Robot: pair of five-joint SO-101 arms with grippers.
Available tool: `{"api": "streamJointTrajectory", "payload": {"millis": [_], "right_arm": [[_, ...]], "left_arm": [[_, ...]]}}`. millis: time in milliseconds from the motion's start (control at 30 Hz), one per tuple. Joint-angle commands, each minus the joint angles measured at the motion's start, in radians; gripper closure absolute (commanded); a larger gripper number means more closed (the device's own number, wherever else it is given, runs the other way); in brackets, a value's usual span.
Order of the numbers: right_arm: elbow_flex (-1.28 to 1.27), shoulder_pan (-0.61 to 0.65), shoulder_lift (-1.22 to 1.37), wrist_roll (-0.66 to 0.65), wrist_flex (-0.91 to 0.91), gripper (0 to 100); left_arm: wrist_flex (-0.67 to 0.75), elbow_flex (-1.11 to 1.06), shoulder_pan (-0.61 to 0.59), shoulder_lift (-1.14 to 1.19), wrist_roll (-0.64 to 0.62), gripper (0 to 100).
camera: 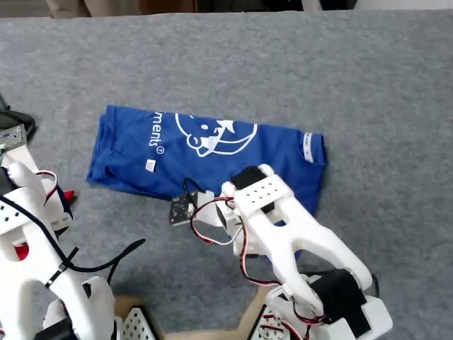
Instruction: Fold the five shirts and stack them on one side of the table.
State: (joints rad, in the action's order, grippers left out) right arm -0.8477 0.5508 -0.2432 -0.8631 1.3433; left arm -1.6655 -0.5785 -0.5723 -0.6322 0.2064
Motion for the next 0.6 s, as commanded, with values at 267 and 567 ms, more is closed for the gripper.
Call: {"api": "streamJointTrajectory", "payload": {"millis": [267, 567], "right_arm": [[-0.002, 0.010, -0.197, -0.094, 0.261, 79.3], [0.047, -0.104, -0.263, -0.221, 0.356, 79.3]], "left_arm": [[-0.006, 0.005, -0.006, -0.016, 0.002, 98], [-0.006, 0.005, -0.005, -0.016, 0.003, 98]]}}
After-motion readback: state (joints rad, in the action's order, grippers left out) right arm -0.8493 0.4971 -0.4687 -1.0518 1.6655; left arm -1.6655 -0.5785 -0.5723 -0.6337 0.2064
